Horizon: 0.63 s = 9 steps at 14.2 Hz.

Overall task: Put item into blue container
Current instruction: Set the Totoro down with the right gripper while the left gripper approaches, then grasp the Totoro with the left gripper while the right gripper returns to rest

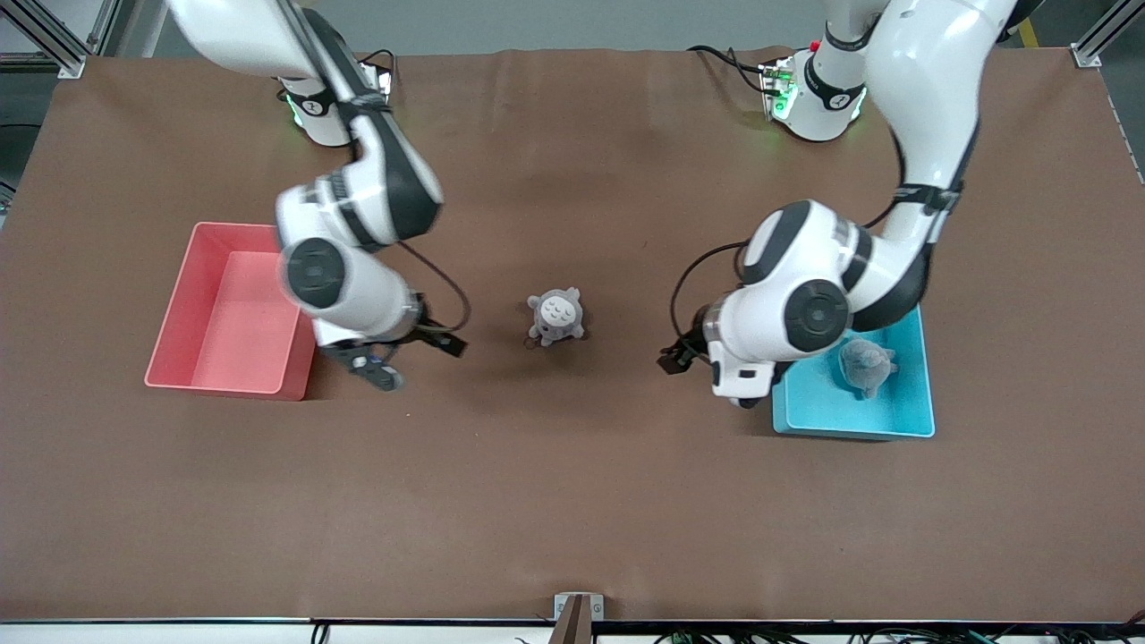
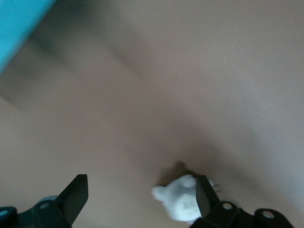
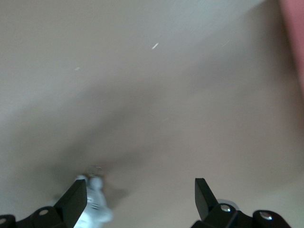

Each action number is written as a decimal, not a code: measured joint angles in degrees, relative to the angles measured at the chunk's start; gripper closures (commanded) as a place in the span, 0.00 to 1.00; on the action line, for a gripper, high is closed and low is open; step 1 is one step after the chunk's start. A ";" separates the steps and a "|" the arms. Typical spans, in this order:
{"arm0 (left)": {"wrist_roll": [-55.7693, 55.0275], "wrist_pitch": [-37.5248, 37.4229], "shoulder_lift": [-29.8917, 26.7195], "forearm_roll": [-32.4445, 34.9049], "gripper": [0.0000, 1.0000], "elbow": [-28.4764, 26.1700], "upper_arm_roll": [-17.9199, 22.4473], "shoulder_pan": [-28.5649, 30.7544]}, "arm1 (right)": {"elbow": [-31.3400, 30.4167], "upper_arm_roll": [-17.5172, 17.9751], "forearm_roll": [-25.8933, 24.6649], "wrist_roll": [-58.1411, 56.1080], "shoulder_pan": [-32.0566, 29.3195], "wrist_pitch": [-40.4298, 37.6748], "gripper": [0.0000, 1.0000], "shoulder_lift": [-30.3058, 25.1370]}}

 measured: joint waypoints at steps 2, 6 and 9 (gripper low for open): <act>-8.47 4.32 2.23 0.00 0.00 -0.07 -0.05 -3.38 | 0.02 -0.11 -3.12 -9.23 -4.89 -4.47 0.00 -3.08; -21.10 11.82 5.41 0.11 0.00 -0.30 0.09 -10.55 | 0.11 -0.23 -6.40 -25.72 -13.53 -8.74 0.00 -7.11; -29.67 14.23 6.81 4.29 0.00 -1.96 0.47 -15.30 | 3.07 -0.24 -9.96 -32.75 -18.34 -15.13 0.00 -8.57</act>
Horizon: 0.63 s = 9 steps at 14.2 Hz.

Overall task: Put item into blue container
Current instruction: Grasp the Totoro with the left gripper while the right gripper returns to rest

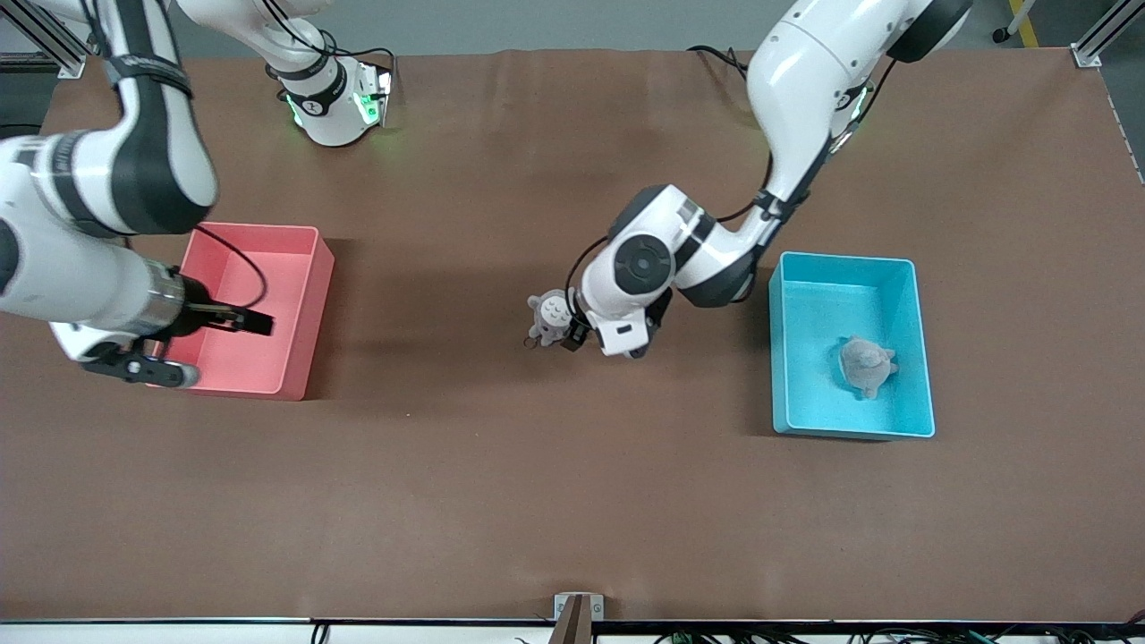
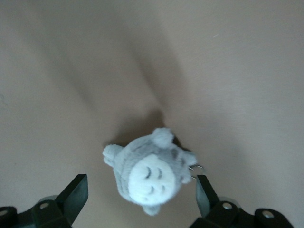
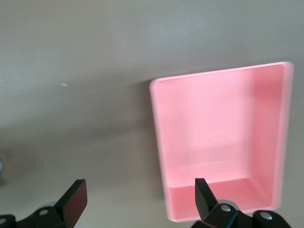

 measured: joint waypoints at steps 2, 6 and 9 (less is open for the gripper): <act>-4.61 1.91 0.25 2.18 0.00 -1.52 0.04 -2.17 | 2.86 0.02 -1.43 -3.45 -2.05 -4.31 0.00 -0.38; -9.01 6.72 0.83 4.50 0.00 -3.31 0.25 -3.81 | 5.84 0.01 -1.81 -10.25 -6.54 -7.23 0.00 -0.39; -14.49 11.09 2.85 10.32 0.04 -4.06 0.26 -4.52 | 8.93 0.00 -3.00 -13.48 -9.71 -8.85 0.00 -0.37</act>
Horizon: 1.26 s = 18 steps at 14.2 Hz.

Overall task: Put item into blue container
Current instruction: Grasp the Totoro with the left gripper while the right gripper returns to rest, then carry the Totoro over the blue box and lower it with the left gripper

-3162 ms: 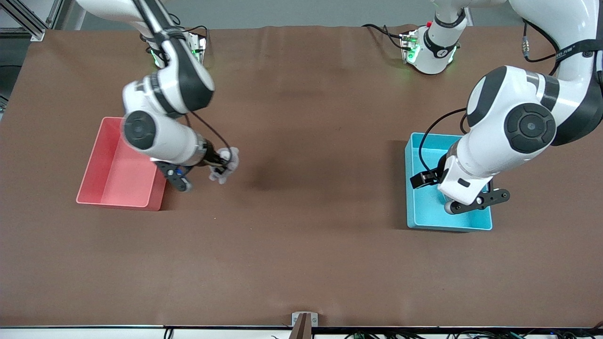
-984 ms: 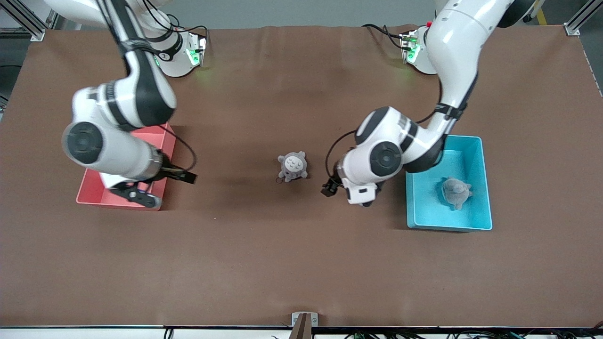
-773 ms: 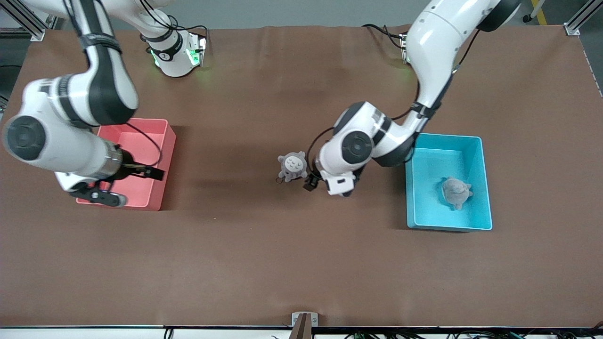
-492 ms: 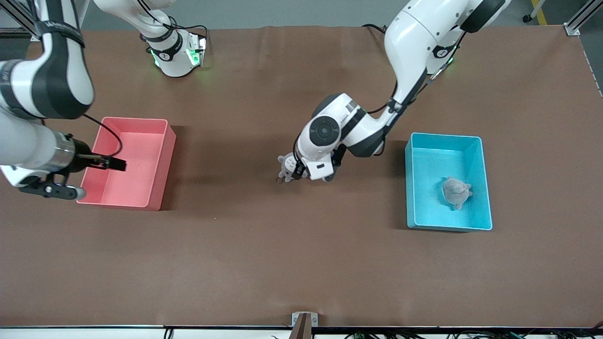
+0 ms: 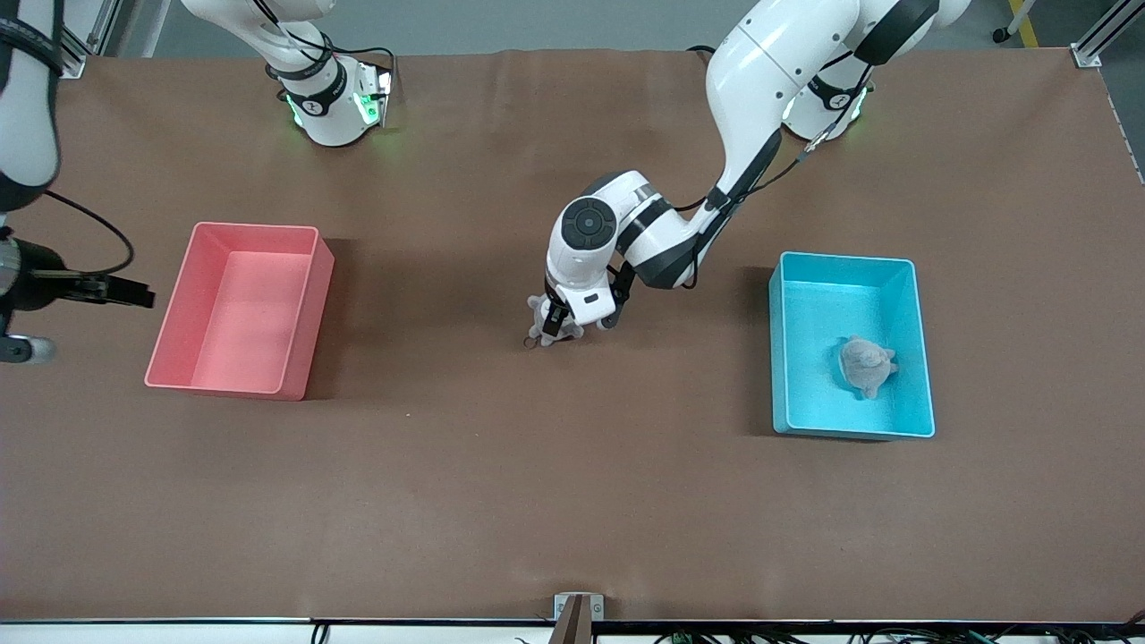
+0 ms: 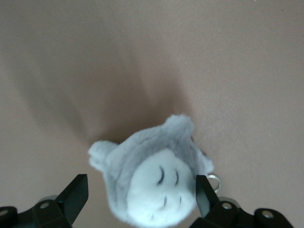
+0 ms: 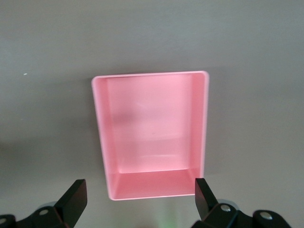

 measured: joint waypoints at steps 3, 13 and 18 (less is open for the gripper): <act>-2.57 2.38 1.51 2.65 0.48 -0.01 0.00 -0.69 | 4.53 0.01 -0.99 -0.57 -0.84 -3.22 0.00 -0.02; 2.87 -5.13 -4.03 13.09 1.00 1.78 0.81 2.84 | 6.10 0.60 4.71 0.20 -2.28 -8.72 0.00 0.15; 27.27 -17.52 -14.50 12.52 1.00 1.40 -1.44 15.88 | 6.88 0.81 5.60 0.17 -2.29 -7.88 0.00 -0.11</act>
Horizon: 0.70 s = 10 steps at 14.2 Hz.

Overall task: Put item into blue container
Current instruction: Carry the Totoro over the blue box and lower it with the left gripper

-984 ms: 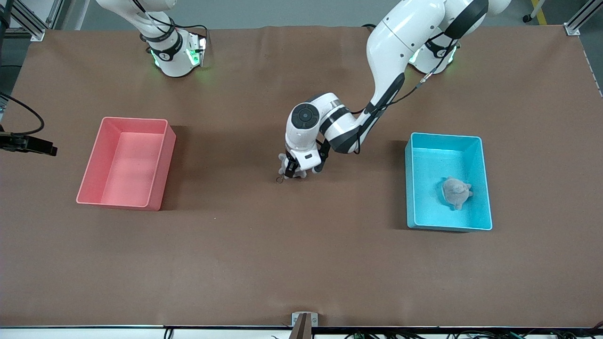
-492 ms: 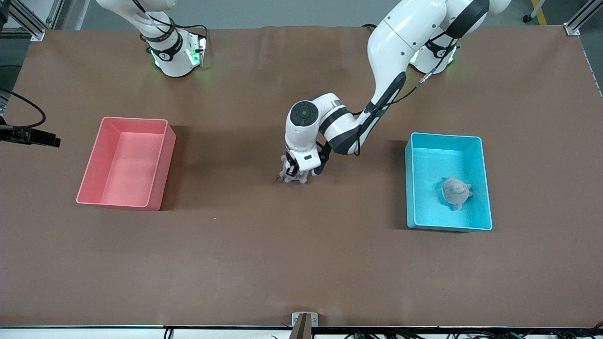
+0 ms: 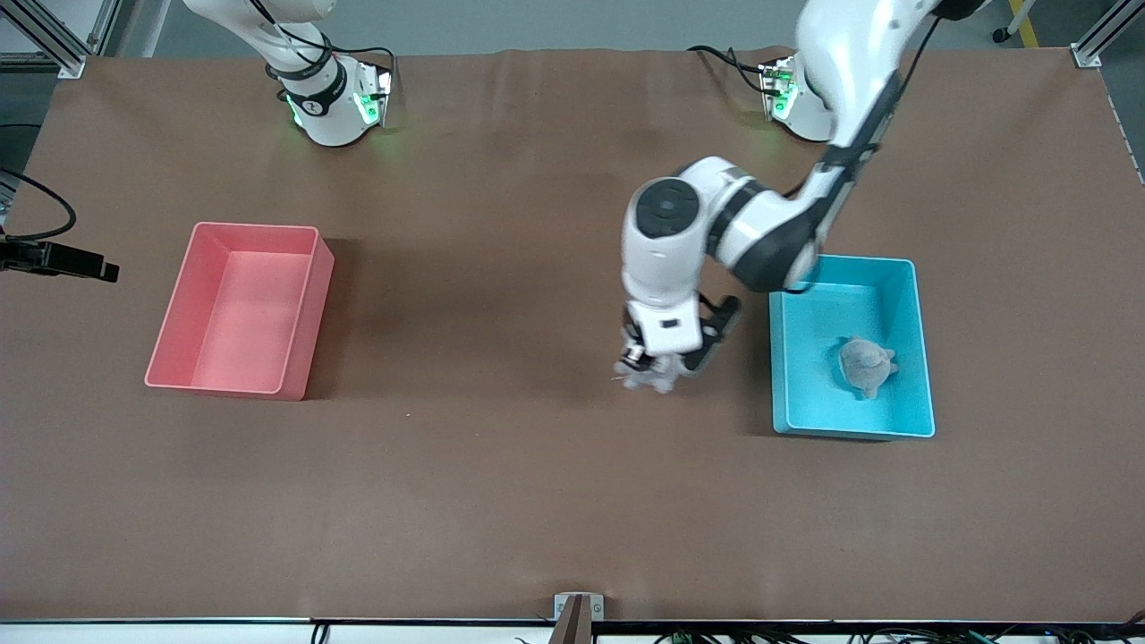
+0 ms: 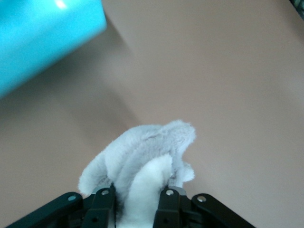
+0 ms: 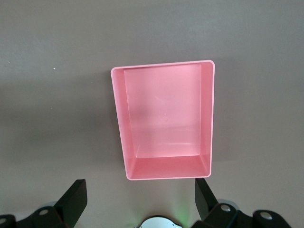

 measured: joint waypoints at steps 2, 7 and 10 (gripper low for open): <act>11.51 -5.38 -1.96 -1.70 1.00 -0.46 -3.40 8.18 | 0.04 0.26 -0.97 -0.03 0.98 -0.13 0.00 -1.16; 30.45 -15.77 -3.78 -4.18 0.99 -3.03 -11.46 27.04 | -3.16 0.46 -2.30 0.03 2.70 -0.28 0.00 -5.63; 38.51 -15.99 -3.92 -4.22 0.61 -8.61 -12.25 34.73 | -5.35 0.35 -2.40 0.03 2.55 -0.19 0.00 -7.90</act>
